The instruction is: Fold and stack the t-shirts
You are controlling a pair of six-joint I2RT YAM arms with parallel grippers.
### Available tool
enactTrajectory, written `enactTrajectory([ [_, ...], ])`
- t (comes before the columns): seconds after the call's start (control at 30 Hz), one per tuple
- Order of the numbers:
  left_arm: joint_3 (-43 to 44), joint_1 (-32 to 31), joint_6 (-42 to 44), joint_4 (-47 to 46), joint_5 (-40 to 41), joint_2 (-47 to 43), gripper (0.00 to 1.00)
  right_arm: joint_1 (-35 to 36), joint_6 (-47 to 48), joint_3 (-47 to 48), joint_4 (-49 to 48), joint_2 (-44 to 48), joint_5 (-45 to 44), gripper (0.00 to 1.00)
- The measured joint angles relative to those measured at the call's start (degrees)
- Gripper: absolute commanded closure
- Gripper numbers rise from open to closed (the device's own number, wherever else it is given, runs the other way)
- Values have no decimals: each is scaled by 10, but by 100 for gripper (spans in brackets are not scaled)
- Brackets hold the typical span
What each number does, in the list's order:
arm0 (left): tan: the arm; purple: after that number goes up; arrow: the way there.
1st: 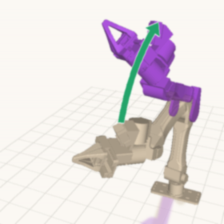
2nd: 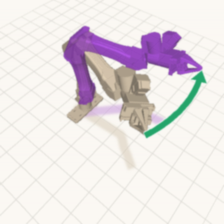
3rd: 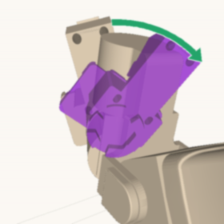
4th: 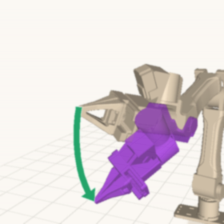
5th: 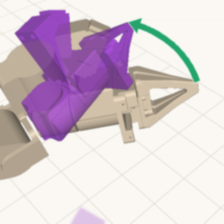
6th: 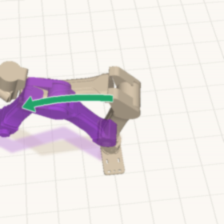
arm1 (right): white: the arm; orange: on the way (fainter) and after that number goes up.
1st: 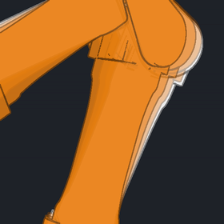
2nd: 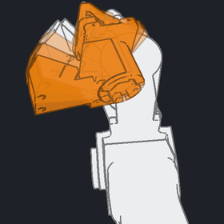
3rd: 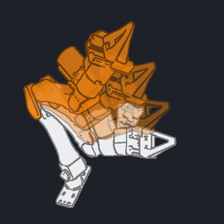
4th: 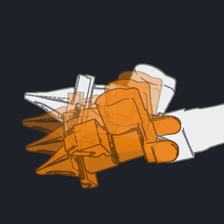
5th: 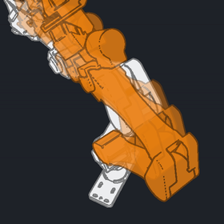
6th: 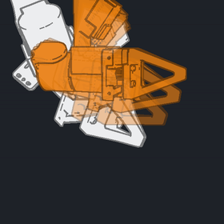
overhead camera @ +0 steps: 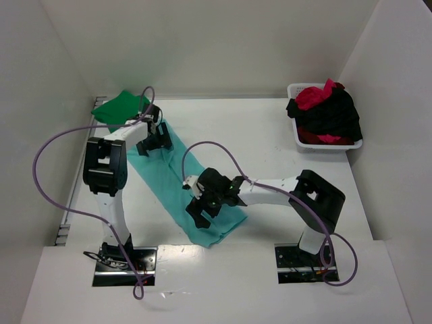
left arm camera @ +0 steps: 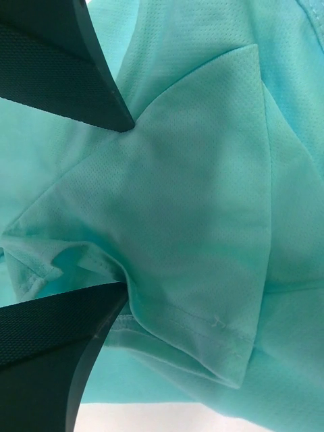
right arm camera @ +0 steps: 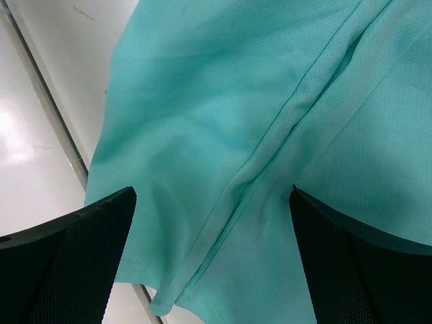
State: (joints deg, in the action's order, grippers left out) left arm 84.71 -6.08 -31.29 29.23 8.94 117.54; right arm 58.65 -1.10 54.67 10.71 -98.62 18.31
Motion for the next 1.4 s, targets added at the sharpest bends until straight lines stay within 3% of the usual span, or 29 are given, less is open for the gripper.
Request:
enactTrajectory([
  [0.6, 252, -102, 13, 85, 8, 153, 0, 7, -38, -18, -8, 25, -23, 0],
  [0.87, 373, -138, 17, 113, -47, 219, 0, 7, -70, -26, -21, 101, -95, 0],
  [1.17, 472, -167, 27, 126, -122, 274, 0, -5, -93, -26, -19, 119, -171, 0],
  [1.3, 577, -169, 28, 157, -151, 330, 0, -33, -115, -34, -19, 155, -198, 0],
  [1.4, 743, -170, 28, 211, -158, 417, 0, -63, -127, -36, -19, 173, -209, 0],
])
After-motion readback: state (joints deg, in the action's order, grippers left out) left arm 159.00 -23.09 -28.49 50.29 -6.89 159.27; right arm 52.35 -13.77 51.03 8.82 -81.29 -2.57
